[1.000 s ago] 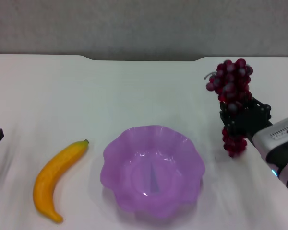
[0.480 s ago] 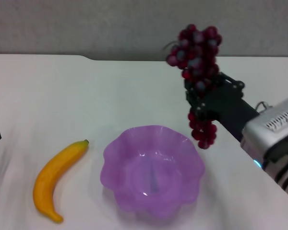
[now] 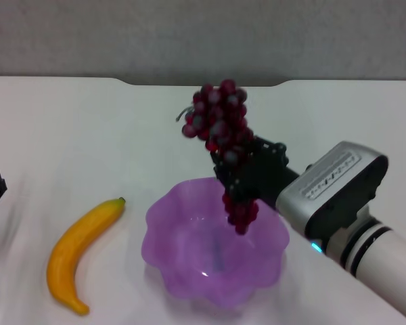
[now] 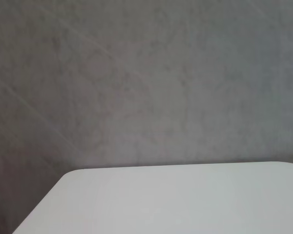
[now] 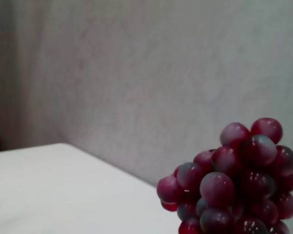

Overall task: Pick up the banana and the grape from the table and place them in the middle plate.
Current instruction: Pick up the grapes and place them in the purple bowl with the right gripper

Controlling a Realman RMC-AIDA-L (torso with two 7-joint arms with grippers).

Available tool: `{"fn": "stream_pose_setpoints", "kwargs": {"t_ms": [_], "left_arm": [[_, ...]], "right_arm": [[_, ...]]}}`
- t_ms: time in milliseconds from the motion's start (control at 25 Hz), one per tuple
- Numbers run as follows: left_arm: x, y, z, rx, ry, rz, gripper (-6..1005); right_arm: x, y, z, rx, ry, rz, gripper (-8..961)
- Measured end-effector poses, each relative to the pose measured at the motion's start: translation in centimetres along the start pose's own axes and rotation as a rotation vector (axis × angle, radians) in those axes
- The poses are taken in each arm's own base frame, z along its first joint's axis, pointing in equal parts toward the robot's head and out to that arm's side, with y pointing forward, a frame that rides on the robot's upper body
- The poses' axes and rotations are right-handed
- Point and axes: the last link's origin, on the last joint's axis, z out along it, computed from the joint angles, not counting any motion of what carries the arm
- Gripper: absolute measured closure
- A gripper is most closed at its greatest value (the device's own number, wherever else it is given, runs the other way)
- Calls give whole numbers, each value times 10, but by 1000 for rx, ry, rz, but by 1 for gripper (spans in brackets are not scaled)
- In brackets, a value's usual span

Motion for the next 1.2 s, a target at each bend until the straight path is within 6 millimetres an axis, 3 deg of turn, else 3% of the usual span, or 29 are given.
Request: {"fn": "stream_pose_setpoints", "kwargs": {"t_ms": [360, 640, 880, 1200], "left_arm": [[4, 2, 3, -6, 8, 0, 122], [4, 4, 4, -8, 6, 0, 123], [3, 3, 3, -6, 5, 0, 123], [3, 3, 3, -6, 5, 0, 122]], "right_arm": [[27, 23, 1, -99, 89, -54, 534], [38, 21, -3, -91, 117, -58, 536], [63, 24, -14, -94, 162, -82, 537], [62, 27, -18, -93, 80, -119, 537]]}}
